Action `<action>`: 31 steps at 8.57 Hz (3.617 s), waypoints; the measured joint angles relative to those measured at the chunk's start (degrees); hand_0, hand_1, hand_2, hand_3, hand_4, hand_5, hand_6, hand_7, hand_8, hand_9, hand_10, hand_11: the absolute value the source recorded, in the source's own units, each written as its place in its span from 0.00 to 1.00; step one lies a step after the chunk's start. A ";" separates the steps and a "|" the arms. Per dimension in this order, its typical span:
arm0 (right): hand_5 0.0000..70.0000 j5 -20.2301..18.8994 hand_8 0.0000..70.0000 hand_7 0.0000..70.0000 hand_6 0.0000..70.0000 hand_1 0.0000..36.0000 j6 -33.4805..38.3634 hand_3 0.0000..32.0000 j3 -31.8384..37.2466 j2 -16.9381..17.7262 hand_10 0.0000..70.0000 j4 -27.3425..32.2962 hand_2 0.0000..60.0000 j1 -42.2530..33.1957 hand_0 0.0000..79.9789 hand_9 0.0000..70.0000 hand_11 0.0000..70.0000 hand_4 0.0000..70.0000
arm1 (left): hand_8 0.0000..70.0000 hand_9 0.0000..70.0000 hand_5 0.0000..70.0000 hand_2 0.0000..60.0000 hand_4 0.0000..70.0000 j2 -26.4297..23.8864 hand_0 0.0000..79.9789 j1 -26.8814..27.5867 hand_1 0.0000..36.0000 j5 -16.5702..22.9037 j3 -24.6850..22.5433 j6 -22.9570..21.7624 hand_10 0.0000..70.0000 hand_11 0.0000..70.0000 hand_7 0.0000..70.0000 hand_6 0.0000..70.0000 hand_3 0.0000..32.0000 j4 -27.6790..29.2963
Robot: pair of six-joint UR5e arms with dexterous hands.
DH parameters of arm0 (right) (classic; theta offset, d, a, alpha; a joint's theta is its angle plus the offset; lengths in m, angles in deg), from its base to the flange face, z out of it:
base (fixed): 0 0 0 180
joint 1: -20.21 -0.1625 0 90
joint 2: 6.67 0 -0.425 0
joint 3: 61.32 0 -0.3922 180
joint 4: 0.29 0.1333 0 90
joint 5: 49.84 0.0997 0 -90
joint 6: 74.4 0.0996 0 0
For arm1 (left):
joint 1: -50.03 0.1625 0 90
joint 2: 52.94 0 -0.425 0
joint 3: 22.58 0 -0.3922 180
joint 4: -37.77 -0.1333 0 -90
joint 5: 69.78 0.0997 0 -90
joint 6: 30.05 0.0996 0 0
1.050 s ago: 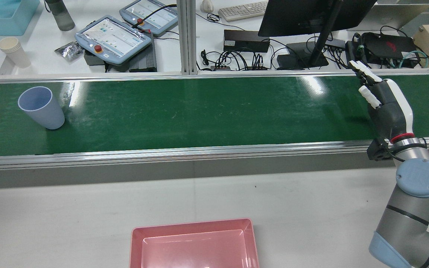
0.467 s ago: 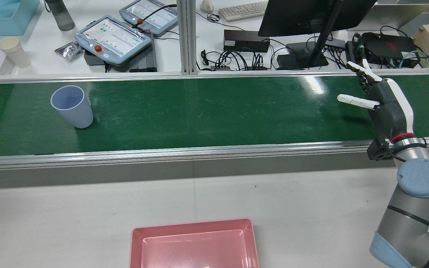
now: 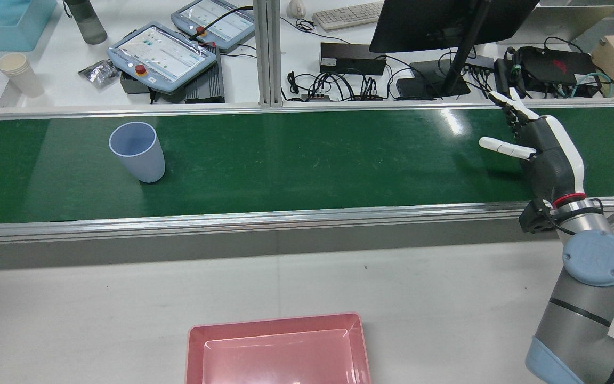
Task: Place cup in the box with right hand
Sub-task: 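Lower the open right hand toward the belt as the blue cup approaches, then close the right hand fingers around the light blue cup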
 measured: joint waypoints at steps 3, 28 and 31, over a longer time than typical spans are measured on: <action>0.08 0.01 0.08 0.08 0.05 0.44 -0.12 0.00 -0.08 -0.84 0.01 -0.06 0.12 1.69 0.59 0.12 0.04 0.00 | 0.00 0.00 0.00 0.00 0.00 0.00 0.00 0.01 0.00 0.00 0.00 0.00 0.00 0.00 0.00 0.00 0.00 -0.02; 0.11 -0.25 0.09 0.12 0.06 0.65 -1.25 0.00 -3.05 1.67 0.00 -0.33 0.08 3.41 0.68 0.13 0.04 0.00 | 0.00 0.00 0.00 0.00 0.00 0.00 0.00 0.03 0.00 0.00 0.09 0.00 0.00 0.00 0.00 0.00 0.00 0.03; 0.11 -0.25 0.09 0.14 0.07 0.63 -1.57 0.00 -2.87 1.89 0.01 -0.33 0.08 3.35 0.67 0.14 0.05 0.00 | 0.00 0.00 0.00 0.00 0.00 0.00 0.00 0.05 0.00 0.00 0.09 0.00 0.00 0.00 0.00 0.00 0.00 0.03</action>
